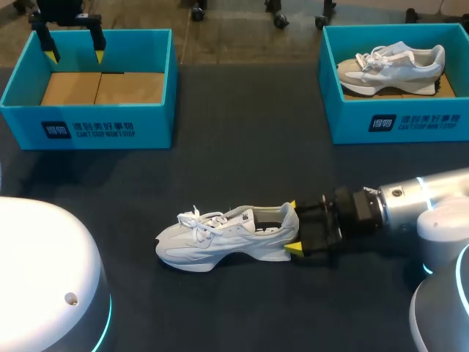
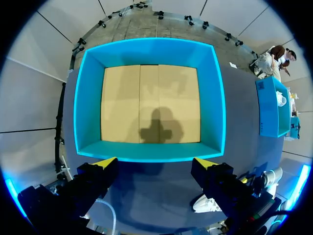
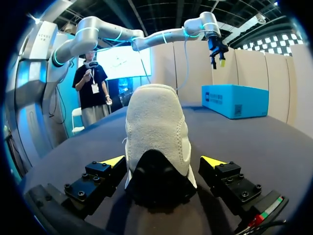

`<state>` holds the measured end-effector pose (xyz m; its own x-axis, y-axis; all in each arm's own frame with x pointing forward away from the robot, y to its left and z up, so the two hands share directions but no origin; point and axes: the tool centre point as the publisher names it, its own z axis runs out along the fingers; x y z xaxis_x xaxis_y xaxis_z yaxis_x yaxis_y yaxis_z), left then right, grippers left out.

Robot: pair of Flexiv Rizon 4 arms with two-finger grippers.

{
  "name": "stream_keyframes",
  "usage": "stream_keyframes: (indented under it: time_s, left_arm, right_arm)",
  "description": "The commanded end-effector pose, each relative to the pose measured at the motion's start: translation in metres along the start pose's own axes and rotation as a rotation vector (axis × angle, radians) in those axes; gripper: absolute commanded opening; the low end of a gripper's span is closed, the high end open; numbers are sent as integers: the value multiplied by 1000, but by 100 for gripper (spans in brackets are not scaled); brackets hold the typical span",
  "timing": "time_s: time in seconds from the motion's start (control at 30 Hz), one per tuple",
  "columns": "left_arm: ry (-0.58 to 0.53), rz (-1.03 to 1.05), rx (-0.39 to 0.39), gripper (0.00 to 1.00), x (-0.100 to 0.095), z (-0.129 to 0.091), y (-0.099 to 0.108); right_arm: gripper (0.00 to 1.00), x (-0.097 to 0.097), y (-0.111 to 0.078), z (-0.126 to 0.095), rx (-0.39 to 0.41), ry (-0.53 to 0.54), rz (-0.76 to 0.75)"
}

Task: Take the shoe out of the shoebox, open the shoe tongue, remove and reinsert the insole, then place the shoe into the shoebox

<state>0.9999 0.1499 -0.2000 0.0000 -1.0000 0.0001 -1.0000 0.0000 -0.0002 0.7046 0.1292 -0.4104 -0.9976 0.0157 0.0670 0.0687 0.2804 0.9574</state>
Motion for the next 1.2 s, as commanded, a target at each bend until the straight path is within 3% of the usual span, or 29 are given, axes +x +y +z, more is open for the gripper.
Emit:
stream_keyframes:
  time_s: [0.03, 1.13, 1.17, 1.2]
  left_arm:
    - [0, 0, 0, 100, 0, 0, 0]
    - [0, 0, 0, 100, 0, 0, 0]
    - [0, 0, 0, 100, 0, 0, 0]
    - [0, 0, 0, 100, 0, 0, 0]
  right_arm:
    - [100, 3, -3, 5, -9, -9, -6]
    - [100, 2, 4, 33, 25, 0, -8]
    - [85, 2, 4, 34, 26, -1, -7]
    - [78, 2, 4, 34, 26, -1, -7]
